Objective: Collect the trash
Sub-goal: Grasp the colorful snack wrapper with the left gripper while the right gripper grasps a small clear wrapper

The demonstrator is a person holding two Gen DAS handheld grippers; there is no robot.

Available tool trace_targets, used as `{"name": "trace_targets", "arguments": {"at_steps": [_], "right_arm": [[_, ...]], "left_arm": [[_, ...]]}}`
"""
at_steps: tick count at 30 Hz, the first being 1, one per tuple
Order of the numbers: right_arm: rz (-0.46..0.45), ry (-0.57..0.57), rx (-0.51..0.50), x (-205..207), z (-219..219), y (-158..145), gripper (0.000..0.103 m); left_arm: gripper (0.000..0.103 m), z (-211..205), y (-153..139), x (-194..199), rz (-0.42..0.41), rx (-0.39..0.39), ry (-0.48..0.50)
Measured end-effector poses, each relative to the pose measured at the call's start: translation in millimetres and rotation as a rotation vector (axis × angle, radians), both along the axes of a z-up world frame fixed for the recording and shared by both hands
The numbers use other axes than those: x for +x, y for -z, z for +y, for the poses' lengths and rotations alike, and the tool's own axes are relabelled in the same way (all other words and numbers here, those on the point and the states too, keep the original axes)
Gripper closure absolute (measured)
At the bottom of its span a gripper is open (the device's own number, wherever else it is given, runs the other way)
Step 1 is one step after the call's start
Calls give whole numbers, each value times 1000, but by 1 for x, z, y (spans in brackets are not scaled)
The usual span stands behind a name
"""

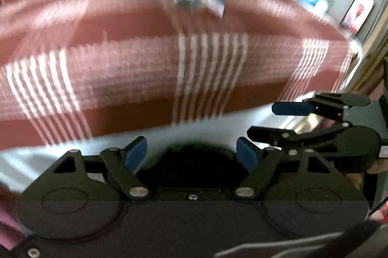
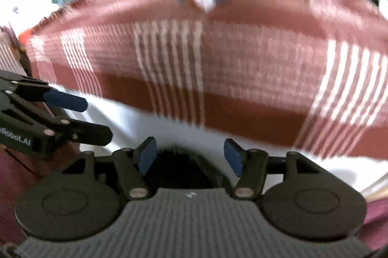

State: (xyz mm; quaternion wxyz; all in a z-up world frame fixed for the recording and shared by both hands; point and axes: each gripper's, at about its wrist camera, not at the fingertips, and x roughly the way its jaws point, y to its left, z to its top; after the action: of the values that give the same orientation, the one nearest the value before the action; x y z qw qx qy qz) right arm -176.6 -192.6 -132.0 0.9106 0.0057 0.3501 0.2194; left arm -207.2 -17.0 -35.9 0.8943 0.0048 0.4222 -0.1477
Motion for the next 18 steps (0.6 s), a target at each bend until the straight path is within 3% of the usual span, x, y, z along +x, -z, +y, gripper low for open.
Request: {"name": "trace_targets", "arguments": {"at_steps": [5, 9, 15, 18], "right_arm": [[-159, 11, -6, -1, -7, -43, 26], [-244, 74, -26, 13, -15, -65, 25], [-278, 191, 19, 49, -44, -84, 22], [-283, 239, -3, 69, -55, -85, 21]], "left_arm": [[18, 2, -45, 10, -129, -63, 13], [12, -7, -65, 33, -226, -58, 5], [7, -28, -66, 77, -303, -71, 23], [7, -41, -57, 101, -301, -43, 32]]}}
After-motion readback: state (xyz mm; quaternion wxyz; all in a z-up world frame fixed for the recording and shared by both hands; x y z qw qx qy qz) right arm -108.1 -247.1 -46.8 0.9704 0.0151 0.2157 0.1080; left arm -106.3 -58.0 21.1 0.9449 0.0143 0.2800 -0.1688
